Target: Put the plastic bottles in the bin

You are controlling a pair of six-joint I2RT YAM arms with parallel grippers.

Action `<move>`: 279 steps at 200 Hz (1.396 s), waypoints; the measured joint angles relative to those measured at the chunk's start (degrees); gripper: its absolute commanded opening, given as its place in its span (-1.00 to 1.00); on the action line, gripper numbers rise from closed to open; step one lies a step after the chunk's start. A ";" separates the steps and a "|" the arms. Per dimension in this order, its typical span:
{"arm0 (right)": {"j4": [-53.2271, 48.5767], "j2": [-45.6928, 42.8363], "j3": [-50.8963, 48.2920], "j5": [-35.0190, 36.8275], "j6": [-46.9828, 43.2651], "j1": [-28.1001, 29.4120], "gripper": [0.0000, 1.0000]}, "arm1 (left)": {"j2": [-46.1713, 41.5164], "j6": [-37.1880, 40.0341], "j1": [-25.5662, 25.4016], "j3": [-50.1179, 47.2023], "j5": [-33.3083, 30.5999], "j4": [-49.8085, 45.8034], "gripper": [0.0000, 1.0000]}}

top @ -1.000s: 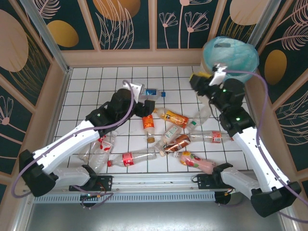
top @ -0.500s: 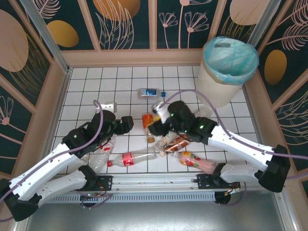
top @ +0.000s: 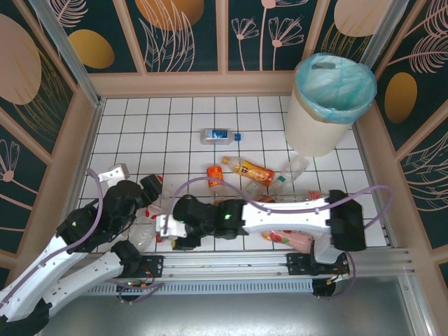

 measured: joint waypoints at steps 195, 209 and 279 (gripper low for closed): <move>-6.64 27.21 18.80 6.36 -6.47 -0.42 0.02 | 18.82 24.68 28.57 0.48 -8.02 17.68 0.92; -6.69 28.04 19.65 6.58 -6.84 -0.50 0.02 | 19.80 26.29 31.10 -0.44 -5.70 19.19 0.93; -10.40 32.63 25.09 6.54 -9.09 -0.72 -0.08 | 19.69 29.59 35.01 -8.70 -0.22 25.07 0.95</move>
